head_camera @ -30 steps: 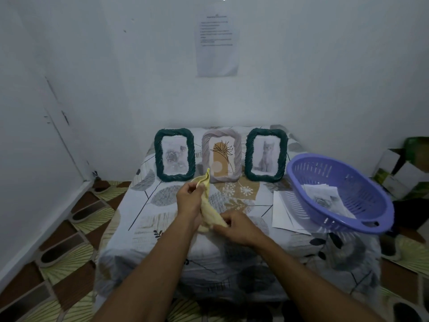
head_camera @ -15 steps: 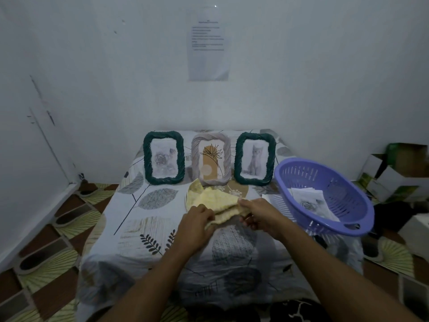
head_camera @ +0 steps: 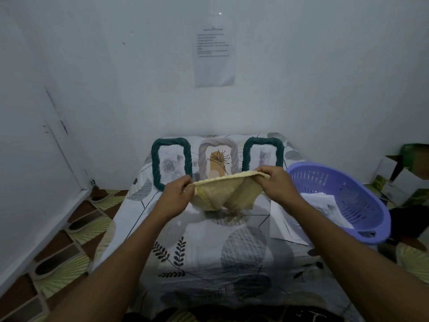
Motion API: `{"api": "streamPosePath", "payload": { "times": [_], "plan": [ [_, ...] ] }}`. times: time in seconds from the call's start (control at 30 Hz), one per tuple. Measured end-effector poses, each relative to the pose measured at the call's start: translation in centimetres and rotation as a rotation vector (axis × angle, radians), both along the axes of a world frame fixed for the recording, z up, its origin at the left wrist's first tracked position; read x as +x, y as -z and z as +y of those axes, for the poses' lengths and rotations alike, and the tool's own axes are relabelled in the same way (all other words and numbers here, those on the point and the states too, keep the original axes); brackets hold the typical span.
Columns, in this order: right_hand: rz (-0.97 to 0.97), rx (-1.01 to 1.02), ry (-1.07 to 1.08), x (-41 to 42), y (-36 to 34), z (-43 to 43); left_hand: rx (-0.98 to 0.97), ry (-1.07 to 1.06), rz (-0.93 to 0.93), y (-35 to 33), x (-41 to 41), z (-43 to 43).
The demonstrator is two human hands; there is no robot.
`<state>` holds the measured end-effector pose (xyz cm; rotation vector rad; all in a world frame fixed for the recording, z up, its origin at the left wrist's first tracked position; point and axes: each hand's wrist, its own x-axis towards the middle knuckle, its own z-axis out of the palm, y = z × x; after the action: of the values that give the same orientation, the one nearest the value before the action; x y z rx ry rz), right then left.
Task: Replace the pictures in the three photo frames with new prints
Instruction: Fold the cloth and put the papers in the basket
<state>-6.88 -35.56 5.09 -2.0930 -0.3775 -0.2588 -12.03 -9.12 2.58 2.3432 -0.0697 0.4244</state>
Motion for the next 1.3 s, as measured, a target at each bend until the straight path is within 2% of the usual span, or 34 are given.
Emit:
{"api": "streamPosePath", "payload": {
  "times": [0.07,0.23,0.3,0.4,0.5,0.6,0.7,0.77,0.9,1.1,1.3],
  "plan": [
    [-0.032,-0.046,-0.030,0.6,-1.5,-0.2,0.101,0.039,0.029,-1.3,0.2,0.4],
    [-0.103,-0.037,-0.058,1.3,-4.6,-1.1,0.122,0.068,-0.028,-4.1,0.2,0.9],
    [-0.087,-0.033,-0.056,1.7,-5.4,-1.5,0.165,0.054,-0.062,-5.1,0.5,1.2],
    [0.025,0.095,-0.054,1.7,-6.2,-2.0,0.214,-0.005,-0.059,-6.2,0.8,1.5],
    [0.084,0.169,-0.048,1.5,-6.5,-2.2,0.163,-0.007,-0.055,-6.7,0.9,1.4],
    [0.110,0.243,-0.026,1.6,-6.3,-2.3,0.035,-0.001,-0.084,-6.5,0.7,1.4],
    [0.122,0.261,0.009,1.7,-5.7,-2.7,0.045,0.043,-0.092,-6.0,0.3,1.7],
    [0.135,0.286,0.041,1.9,-5.2,-3.0,0.013,-0.019,-0.109,-5.7,0.2,2.0],
    [0.167,0.348,0.065,2.0,-4.5,-3.4,-0.175,-0.123,-0.088,-5.3,0.1,2.4],
    [0.190,0.336,0.077,2.1,-3.5,-2.7,-0.281,-0.124,-0.090,-5.2,0.4,1.6],
    [0.157,0.315,0.122,2.1,-3.6,-2.9,0.003,-0.125,-0.168,-5.5,0.5,1.9]
  ]
}}
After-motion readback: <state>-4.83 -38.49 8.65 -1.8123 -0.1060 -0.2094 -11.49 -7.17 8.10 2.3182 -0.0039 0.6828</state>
